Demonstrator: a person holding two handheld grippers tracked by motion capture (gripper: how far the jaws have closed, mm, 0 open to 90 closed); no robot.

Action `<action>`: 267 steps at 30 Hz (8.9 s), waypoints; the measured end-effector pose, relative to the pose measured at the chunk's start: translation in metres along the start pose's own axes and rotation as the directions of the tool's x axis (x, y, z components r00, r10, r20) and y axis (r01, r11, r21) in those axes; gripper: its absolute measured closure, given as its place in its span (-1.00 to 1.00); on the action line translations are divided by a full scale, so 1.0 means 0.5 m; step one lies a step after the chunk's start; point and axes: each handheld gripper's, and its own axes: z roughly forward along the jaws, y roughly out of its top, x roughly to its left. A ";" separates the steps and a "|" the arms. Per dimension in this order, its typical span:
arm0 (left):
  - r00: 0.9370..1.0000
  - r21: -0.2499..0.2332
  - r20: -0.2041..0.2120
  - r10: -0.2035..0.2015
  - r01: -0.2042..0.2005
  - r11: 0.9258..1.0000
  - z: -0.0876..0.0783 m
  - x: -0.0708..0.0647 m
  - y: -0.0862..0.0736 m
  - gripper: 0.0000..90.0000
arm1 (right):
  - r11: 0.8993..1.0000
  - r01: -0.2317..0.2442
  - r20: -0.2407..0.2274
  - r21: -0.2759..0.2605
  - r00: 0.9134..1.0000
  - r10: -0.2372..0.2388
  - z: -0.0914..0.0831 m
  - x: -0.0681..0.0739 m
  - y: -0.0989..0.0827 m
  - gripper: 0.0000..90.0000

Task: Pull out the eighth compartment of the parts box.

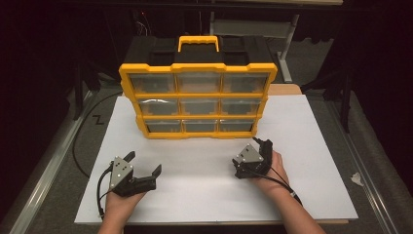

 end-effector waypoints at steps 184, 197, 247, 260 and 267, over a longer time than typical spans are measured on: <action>0.999 -0.002 0.023 0.034 -0.034 0.999 0.000 -0.002 0.002 -0.98 | 0.682 0.727 0.399 0.078 0.604 -0.690 0.039 0.144 0.200 0.75; 0.999 0.000 0.022 0.034 -0.034 0.999 0.000 -0.001 0.002 -0.98 | 0.698 0.713 0.378 0.068 0.629 -0.679 0.034 0.144 0.202 0.56; 0.999 0.001 0.025 0.041 -0.041 0.999 0.000 -0.002 0.002 -0.98 | 0.718 0.696 0.298 0.017 0.682 -0.668 -0.042 0.164 0.195 0.71; 0.999 0.003 0.024 0.042 -0.042 0.999 -0.001 -0.002 0.002 -0.98 | 0.703 0.711 0.298 0.005 0.670 -0.680 -0.052 0.170 0.190 0.71; 0.999 0.004 0.025 0.043 -0.043 0.999 -0.001 -0.003 0.001 -0.98 | 0.710 0.704 0.300 0.003 0.677 -0.672 -0.051 0.180 0.181 0.70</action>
